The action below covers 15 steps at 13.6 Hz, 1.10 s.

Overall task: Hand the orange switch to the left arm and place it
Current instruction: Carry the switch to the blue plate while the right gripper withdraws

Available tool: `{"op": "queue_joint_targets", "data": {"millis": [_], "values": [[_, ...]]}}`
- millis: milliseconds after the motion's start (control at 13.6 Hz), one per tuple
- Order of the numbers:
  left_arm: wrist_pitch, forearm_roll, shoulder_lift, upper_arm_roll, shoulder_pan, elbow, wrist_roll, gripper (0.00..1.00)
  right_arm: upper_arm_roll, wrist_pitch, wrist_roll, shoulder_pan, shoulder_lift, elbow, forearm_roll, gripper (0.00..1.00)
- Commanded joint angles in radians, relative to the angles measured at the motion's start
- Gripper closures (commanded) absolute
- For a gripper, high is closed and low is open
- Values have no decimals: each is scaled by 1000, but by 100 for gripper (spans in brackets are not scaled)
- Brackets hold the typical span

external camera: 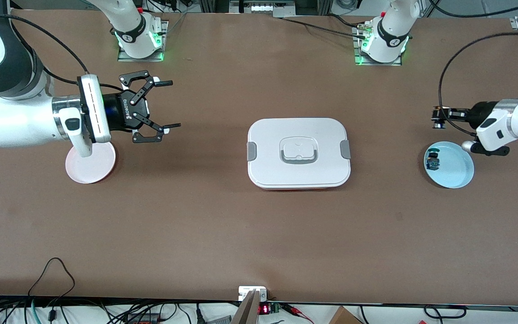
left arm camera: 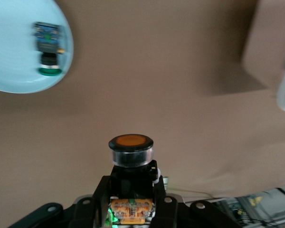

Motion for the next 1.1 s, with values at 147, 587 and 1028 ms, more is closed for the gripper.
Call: {"op": "queue_joint_targets", "data": {"millis": [147,587,1028], "values": [[149,262,129,-12,16,2,34,100,-4,-21,262,-5,-23,-17,-96,0],[329,411,269,-10,58,2,37,100,-49,7,615,-22,-20,-12,-308,0],[416,479,337,-10,78,2,37,99,-52,51,942,-31,-16,-9,-500,0]]}}
